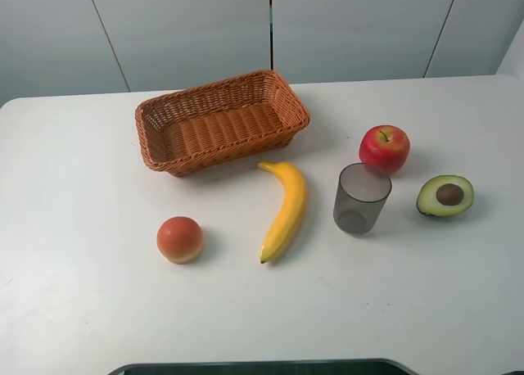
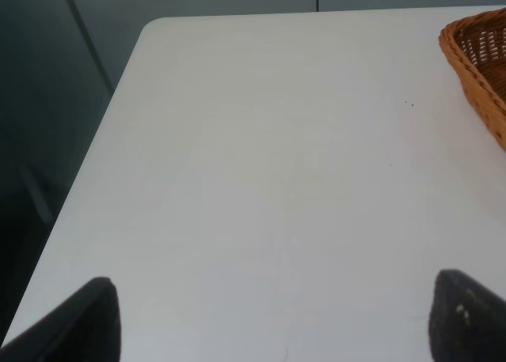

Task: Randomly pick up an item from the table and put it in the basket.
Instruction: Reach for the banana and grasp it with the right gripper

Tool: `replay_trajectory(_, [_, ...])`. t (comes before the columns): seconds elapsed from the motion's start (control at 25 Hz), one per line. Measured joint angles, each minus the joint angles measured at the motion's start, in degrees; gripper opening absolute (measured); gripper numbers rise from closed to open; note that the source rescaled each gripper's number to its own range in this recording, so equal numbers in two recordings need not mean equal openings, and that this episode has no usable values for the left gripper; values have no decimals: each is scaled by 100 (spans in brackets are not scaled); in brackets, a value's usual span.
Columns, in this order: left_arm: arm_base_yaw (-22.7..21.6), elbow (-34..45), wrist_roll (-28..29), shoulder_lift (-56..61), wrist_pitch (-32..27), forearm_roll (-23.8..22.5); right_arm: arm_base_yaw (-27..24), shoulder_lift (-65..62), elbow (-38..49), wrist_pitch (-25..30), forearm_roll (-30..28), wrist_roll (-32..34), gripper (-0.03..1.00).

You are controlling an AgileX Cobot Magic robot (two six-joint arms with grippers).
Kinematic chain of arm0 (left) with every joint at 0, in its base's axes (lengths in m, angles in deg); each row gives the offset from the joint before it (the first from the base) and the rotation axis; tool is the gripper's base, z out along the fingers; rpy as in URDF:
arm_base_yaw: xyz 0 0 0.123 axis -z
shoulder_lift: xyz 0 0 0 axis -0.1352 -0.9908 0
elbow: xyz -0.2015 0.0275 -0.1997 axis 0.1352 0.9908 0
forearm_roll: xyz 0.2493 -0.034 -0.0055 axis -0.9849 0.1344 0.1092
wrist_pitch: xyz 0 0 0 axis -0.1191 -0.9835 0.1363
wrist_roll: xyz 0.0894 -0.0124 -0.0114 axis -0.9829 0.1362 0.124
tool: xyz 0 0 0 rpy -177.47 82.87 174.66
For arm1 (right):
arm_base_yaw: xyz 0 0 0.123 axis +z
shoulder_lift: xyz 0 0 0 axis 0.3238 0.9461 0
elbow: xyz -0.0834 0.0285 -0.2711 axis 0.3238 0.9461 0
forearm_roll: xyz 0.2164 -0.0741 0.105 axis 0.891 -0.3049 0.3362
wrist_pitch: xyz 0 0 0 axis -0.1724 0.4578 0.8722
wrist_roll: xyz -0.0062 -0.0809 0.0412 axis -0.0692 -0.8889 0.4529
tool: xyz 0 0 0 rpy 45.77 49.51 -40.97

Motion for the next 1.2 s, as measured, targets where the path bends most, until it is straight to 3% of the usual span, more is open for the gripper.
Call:
replay_trajectory(0.72, [0,0,0,0,0,0,0,0,0,0,10,32,100])
replay_trajectory(1.04, [0,0,0,0,0,0,10,48,-61,-115,770,-92,100])
replay_trajectory(1.2, [0,0,0,0,0,0,24,869,-497,-140,1289,-441,100])
